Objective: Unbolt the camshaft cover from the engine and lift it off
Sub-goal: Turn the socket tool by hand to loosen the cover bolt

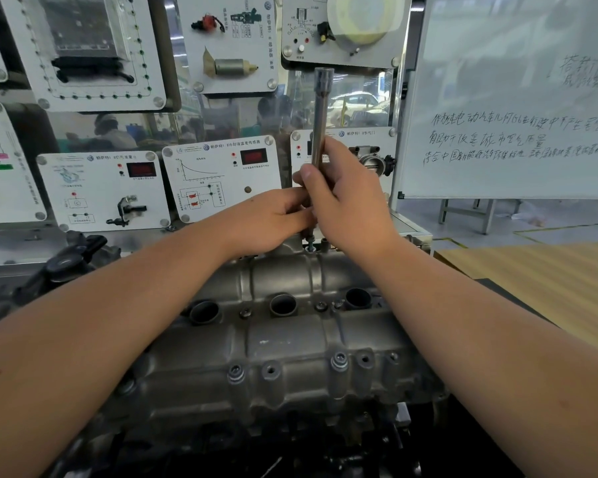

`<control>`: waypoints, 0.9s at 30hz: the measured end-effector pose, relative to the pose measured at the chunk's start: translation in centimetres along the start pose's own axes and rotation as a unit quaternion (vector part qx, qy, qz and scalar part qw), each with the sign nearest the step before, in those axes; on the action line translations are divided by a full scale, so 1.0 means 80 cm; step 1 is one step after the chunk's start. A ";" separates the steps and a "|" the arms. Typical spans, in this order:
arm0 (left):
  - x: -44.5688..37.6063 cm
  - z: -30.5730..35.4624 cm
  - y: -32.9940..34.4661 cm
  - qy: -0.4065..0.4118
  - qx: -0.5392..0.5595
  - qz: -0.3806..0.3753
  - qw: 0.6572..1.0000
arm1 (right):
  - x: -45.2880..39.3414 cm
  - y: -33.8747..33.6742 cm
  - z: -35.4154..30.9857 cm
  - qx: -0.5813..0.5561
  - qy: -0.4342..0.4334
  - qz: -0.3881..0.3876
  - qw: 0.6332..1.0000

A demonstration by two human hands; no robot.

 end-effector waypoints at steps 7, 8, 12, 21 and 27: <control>0.000 0.003 -0.002 0.006 -0.016 0.000 1.000 | -0.001 0.006 0.003 -0.010 0.022 -0.026 0.999; 0.000 0.004 -0.003 0.008 -0.017 0.000 1.000 | 0.000 0.004 0.002 -0.003 0.020 -0.019 1.000; 0.000 0.002 -0.004 0.005 -0.003 0.011 1.000 | 0.002 -0.007 -0.005 0.028 0.003 0.018 0.999; 0.001 0.004 0.000 0.004 -0.008 -0.009 1.000 | 0.001 0.003 -0.002 -0.002 0.013 -0.018 1.000; 0.001 0.000 0.000 -0.004 -0.002 -0.001 1.000 | -0.001 -0.001 -0.002 0.023 -0.003 0.000 1.000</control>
Point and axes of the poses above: each hand's wrist, its own x-axis away from the middle knuckle, its own y-axis out of the palm, z = x × y, the point moved 10 cm from there along -x, towards the middle knuckle, and after that the axes turned 9 degrees about -z, right-handed, at the moved point
